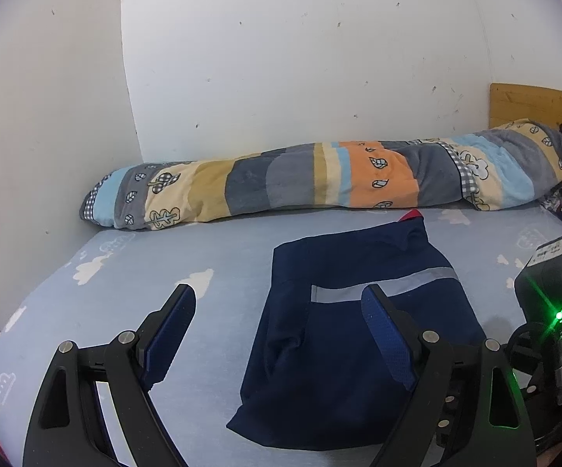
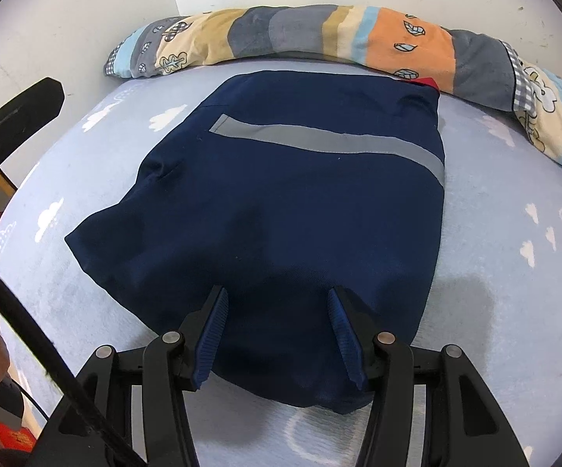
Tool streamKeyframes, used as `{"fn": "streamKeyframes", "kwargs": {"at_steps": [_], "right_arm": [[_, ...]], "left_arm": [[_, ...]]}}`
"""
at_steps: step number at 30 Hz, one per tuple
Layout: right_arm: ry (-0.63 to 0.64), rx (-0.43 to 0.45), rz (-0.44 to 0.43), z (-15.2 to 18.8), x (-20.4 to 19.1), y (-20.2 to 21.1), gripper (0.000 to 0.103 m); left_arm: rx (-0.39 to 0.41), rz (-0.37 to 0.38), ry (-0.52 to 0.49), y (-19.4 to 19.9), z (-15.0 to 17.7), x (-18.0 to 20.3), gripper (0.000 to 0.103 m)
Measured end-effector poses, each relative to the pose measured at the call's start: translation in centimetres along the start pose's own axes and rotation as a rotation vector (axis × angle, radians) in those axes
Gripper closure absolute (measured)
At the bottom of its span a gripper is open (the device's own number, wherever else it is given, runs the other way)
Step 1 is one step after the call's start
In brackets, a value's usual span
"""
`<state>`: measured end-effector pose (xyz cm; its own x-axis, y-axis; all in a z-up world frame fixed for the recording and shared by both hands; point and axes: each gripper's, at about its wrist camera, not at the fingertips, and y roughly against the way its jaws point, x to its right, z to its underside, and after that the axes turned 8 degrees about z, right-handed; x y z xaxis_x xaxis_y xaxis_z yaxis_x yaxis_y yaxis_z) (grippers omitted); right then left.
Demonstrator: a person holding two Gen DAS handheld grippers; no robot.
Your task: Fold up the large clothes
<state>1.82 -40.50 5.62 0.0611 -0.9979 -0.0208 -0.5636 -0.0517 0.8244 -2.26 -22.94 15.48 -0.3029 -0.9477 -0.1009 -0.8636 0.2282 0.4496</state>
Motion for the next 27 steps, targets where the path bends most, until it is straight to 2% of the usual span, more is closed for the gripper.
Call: {"fn": "streamKeyframes", "kwargs": {"at_steps": [7, 10, 12, 14, 16, 17, 18, 20, 23, 27], "right_arm": [[-0.006, 0.032, -0.015, -1.1, -0.2, 1.0, 0.045], [0.003, 0.026, -0.001, -2.0, -0.3, 0.4, 0.045], [0.027, -0.018, 0.013, -3.0, -0.7, -1.2, 0.044], [0.072, -0.099, 0.028, -3.7, -1.4, -3.0, 0.037], [0.112, -0.140, 0.052, -5.1, -2.2, -3.4, 0.037], [0.121, -0.140, 0.042, -6.1, -2.6, -3.1, 0.041], [0.116, -0.113, 0.018, -7.9, -3.1, -2.5, 0.041], [0.105, -0.058, 0.023, -10.5, -3.7, -1.7, 0.041], [0.092, -0.005, 0.012, -14.9, -5.5, -2.4, 0.041], [0.069, -0.070, 0.007, -17.7, -7.3, -7.3, 0.041]], "left_arm": [[-0.005, 0.002, -0.006, -0.2, -0.1, 0.1, 0.017], [-0.041, -0.001, 0.022, -0.9, -0.2, -0.6, 0.017], [-0.099, -0.024, 0.076, -1.9, -0.1, -2.0, 0.017], [-0.168, -0.042, 0.176, -3.2, 0.4, -4.3, 0.017], [-0.213, -0.058, 0.290, -4.1, 1.1, -7.0, 0.017], [-0.225, -0.068, 0.326, -4.3, 1.3, -7.9, 0.017], [-0.231, -0.077, 0.357, -4.5, 1.6, -8.9, 0.017], [-0.238, -0.109, 0.421, -4.7, 2.1, -10.9, 0.017], [-0.254, -0.119, 0.499, -4.9, 2.8, -12.8, 0.017], [-0.283, -0.088, 0.551, -5.6, 3.4, -13.6, 0.017]]}}
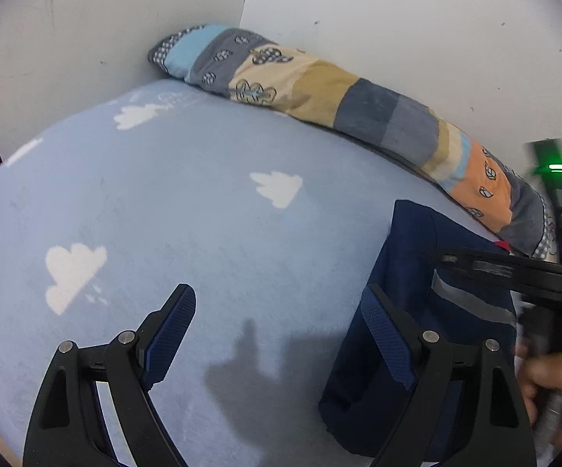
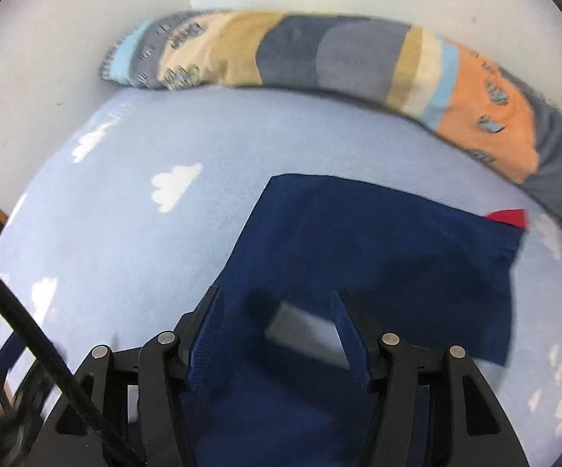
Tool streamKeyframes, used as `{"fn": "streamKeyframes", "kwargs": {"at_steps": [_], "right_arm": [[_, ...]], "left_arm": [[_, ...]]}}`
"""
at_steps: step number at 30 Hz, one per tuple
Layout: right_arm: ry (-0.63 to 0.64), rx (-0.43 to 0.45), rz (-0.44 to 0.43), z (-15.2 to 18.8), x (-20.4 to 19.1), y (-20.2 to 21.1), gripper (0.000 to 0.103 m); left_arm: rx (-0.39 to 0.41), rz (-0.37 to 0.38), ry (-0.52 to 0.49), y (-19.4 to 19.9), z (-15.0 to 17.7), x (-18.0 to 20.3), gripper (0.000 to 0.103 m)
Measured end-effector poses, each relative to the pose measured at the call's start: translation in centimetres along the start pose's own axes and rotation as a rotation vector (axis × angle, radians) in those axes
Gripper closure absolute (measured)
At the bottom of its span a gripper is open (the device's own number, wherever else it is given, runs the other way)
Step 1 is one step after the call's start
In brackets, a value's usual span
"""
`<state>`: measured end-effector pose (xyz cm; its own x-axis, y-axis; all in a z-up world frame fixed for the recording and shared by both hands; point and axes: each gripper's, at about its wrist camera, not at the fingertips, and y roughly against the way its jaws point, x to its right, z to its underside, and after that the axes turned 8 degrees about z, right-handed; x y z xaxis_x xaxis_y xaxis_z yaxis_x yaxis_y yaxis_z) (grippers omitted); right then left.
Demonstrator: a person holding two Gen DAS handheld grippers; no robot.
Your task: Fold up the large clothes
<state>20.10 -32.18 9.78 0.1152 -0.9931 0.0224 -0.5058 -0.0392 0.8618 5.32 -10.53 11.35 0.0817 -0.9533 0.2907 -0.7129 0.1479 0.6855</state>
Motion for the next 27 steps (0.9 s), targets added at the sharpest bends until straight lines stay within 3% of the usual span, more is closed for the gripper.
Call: {"fn": "streamKeyframes", "kwargs": {"at_steps": [3, 4, 7, 10, 14, 19, 27], "right_arm": [[0.023, -0.142, 0.020, 1.0, -0.5, -5.3, 0.034], [0.027, -0.146, 0.029, 1.3, -0.5, -6.0, 0.030], [0.037, -0.110, 0.036, 1.5, -0.6, -5.6, 0.028], [-0.001, -0.029, -0.059, 1.0, 1.0, -2.3, 0.030], [-0.055, 0.052, 0.008, -0.1, 5.2, 0.8, 0.030], [-0.165, 0.041, 0.134, -0.4, 12.6, 0.7, 0.030], [-0.265, -0.005, 0.161, -0.6, 17.7, -3.2, 0.030]], "left_arm": [[-0.020, 0.002, -0.032, -0.8, 0.0, 0.6, 0.017], [-0.030, 0.008, -0.041, -1.1, 0.0, 1.0, 0.017], [-0.036, 0.011, -0.054, -1.4, 0.2, 1.5, 0.017], [-0.036, 0.029, -0.067, -1.2, 0.4, 2.2, 0.017], [-0.051, 0.049, -0.112, -1.2, 1.0, 3.4, 0.017], [-0.093, 0.083, -0.185, -2.2, 2.0, 5.5, 0.017], [-0.168, 0.118, -0.293, -3.8, 3.8, 7.9, 0.017]]}}
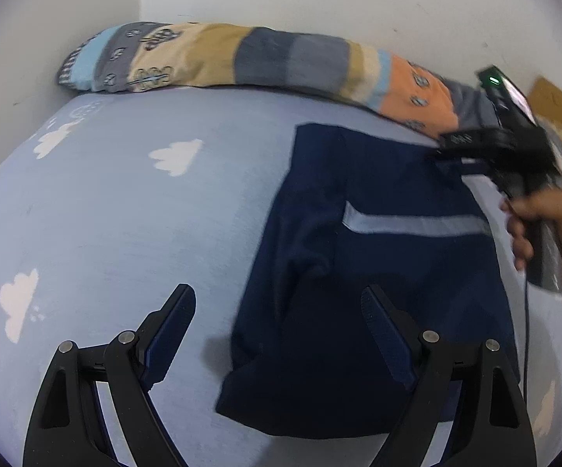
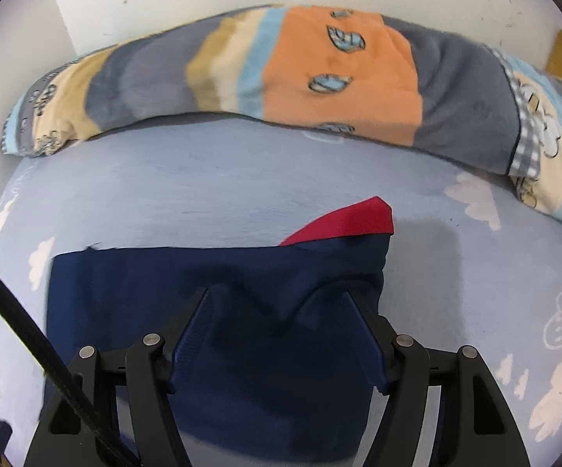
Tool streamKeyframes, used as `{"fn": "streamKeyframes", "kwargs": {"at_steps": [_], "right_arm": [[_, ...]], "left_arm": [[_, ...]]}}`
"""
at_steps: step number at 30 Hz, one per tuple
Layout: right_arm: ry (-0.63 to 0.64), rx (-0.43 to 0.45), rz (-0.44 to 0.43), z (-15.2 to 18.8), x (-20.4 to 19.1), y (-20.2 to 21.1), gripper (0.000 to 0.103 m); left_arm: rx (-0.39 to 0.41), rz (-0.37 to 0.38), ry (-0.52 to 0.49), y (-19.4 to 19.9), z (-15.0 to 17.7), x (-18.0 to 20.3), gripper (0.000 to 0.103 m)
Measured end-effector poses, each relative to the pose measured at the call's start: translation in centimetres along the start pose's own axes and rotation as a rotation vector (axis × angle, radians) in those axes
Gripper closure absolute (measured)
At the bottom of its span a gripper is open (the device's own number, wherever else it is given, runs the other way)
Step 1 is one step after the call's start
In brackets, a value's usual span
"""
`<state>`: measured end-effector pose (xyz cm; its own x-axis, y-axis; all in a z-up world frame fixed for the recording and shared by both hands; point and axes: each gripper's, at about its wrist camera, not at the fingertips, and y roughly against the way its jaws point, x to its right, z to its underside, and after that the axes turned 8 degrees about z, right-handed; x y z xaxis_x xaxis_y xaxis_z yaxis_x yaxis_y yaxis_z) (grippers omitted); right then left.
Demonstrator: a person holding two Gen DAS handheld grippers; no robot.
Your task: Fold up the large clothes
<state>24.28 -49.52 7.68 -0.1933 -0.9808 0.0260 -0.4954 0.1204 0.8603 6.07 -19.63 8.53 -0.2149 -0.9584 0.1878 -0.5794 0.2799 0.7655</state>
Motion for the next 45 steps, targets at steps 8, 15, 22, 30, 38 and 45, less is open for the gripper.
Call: {"fn": "streamKeyframes", "kwargs": {"at_steps": [8, 15, 22, 30, 38, 45], "right_arm": [[0.053, -0.053, -0.016, -0.2, -0.3, -3.5, 0.024], [-0.056, 0.044, -0.269, 3.9, 5.9, 3.0, 0.024], [-0.188, -0.076, -0.442, 12.0, 11.7, 3.7, 0.023], [-0.273, -0.168, -0.603, 18.0, 10.4, 1.8, 0.021], [-0.264, -0.109, -0.637, 16.0, 4.6, -0.1, 0.000], [-0.062, -0.077, -0.508, 14.3, 2.7, 0.2, 0.029]], "left_arm": [[-0.089, 0.007, -0.102, -2.9, 1.0, 1.9, 0.017], [-0.072, 0.039, -0.031, -2.0, 0.7, 0.4, 0.017], [-0.062, 0.076, 0.075, -1.0, 0.2, -2.0, 0.017], [-0.074, 0.172, 0.261, -0.8, 0.5, -5.9, 0.017], [-0.090, 0.199, 0.369, -1.9, 0.8, -8.1, 0.017], [-0.075, 0.240, 0.398, -1.8, 0.6, -8.2, 0.017]]}}
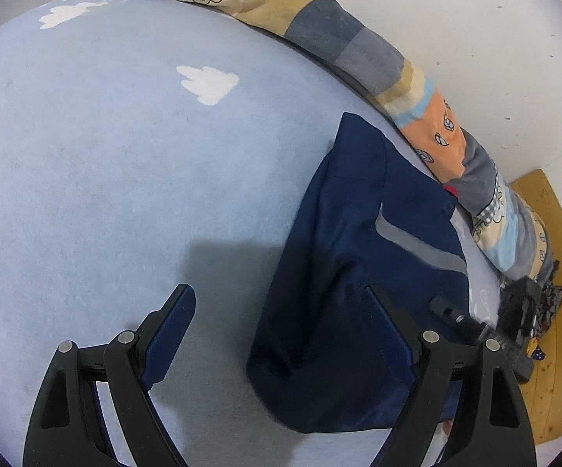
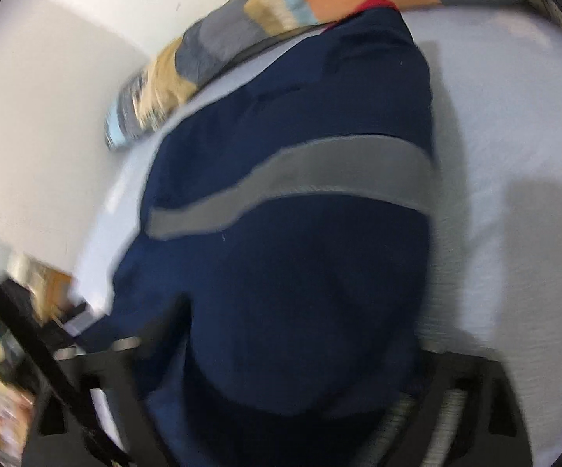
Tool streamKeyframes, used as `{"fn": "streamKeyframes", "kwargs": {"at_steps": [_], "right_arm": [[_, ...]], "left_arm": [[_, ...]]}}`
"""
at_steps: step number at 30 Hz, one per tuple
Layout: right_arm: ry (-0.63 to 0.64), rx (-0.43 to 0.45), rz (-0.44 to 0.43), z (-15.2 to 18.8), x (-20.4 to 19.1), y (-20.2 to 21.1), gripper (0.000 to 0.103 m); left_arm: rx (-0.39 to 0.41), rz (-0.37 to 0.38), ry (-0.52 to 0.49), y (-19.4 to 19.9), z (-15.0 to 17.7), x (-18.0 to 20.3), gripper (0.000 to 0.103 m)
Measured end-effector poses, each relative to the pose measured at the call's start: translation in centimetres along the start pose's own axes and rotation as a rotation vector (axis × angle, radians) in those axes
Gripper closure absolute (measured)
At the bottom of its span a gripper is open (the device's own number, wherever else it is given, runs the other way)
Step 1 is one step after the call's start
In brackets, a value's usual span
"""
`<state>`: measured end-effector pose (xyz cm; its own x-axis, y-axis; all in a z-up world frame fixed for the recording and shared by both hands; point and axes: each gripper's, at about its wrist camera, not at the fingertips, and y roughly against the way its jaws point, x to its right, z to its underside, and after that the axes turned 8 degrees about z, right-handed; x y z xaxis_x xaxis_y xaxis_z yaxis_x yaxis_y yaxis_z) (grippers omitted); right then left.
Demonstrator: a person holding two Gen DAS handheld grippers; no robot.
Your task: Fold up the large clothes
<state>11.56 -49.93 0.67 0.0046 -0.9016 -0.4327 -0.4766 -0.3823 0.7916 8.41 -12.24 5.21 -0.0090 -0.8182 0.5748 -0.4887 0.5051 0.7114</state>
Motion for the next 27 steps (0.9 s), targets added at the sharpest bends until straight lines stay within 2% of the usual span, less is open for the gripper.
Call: {"fn": "streamKeyframes", "kwargs": {"at_steps": [2, 4, 5, 8, 11, 14, 16, 19, 21, 22, 27], "right_arm": [[0.027, 0.009, 0.029, 0.5, 0.1, 1.2, 0.046], [0.092, 0.027, 0.109, 1.0, -0.8, 2.1, 0.050], [0.156, 0.049, 0.179, 1.4, -1.9, 2.5, 0.050], [0.156, 0.038, 0.226, 1.5, -1.8, 2.1, 0.051], [0.062, 0.036, 0.179, 1.7, 0.3, 1.1, 0.050], [0.036, 0.064, 0.139, 2.0, 1.3, 1.1, 0.050], [0.043, 0.067, 0.152, 2.1, 1.1, 1.2, 0.050], [0.039, 0.067, 0.146, 2.1, 1.0, 1.0, 0.050], [0.040, 0.069, 0.138, 2.0, 1.1, 1.0, 0.050], [0.039, 0.070, 0.134, 2.4, 1.2, 1.2, 0.050], [0.037, 0.065, 0.117, 2.4, 1.7, 1.4, 0.049]], "left_arm": [[-0.002, 0.017, 0.010, -0.1, -0.1, -0.2, 0.017], [-0.003, 0.047, 0.044, -0.4, -0.4, -0.8, 0.017], [-0.008, 0.061, 0.061, -0.4, -0.5, -1.0, 0.017], [-0.043, 0.135, 0.124, -1.1, -0.7, -1.6, 0.017], [-0.064, 0.199, 0.146, -1.6, -0.9, -1.5, 0.016], [-0.083, 0.279, 0.148, -2.4, -1.8, -1.1, 0.016], [-0.115, 0.314, 0.145, -3.4, -2.6, -1.0, 0.014], [-0.169, 0.312, 0.146, -5.4, -3.1, -1.3, 0.013], [-0.223, 0.332, 0.182, -7.4, -3.2, -2.4, 0.013], [-0.230, 0.351, 0.188, -7.9, -3.3, -2.6, 0.007], [-0.271, 0.567, 0.220, -10.1, -4.1, -1.8, 0.004]]}}
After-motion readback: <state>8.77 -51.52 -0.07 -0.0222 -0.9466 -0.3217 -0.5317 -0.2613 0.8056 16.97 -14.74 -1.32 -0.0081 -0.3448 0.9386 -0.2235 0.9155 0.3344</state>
